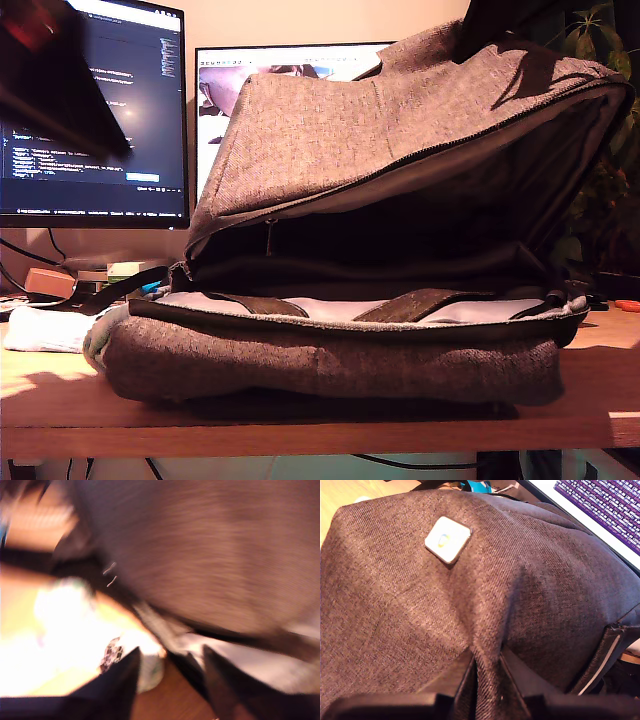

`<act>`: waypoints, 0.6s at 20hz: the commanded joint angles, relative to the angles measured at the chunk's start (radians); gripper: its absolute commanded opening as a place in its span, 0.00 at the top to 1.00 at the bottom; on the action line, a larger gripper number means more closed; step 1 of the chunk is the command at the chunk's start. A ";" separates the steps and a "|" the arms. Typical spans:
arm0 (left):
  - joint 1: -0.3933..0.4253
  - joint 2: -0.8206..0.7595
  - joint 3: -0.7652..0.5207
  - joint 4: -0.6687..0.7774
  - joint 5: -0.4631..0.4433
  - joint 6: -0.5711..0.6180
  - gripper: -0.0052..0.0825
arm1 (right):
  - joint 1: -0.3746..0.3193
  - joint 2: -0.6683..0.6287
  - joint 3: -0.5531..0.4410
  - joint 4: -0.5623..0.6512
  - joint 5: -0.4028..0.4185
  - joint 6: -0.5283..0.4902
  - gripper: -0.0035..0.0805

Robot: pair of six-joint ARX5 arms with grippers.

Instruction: Pack the pair of socks inside the grey Google backpack

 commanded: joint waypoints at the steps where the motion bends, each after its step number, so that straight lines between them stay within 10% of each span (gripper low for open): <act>1: 0.040 0.047 -0.008 0.039 -0.002 -0.117 0.36 | 0.004 -0.014 0.043 0.037 -0.007 -0.002 0.97; 12: 0.115 0.364 0.047 0.132 -0.013 -0.473 0.28 | 0.004 -0.014 0.043 0.036 -0.008 -0.002 0.97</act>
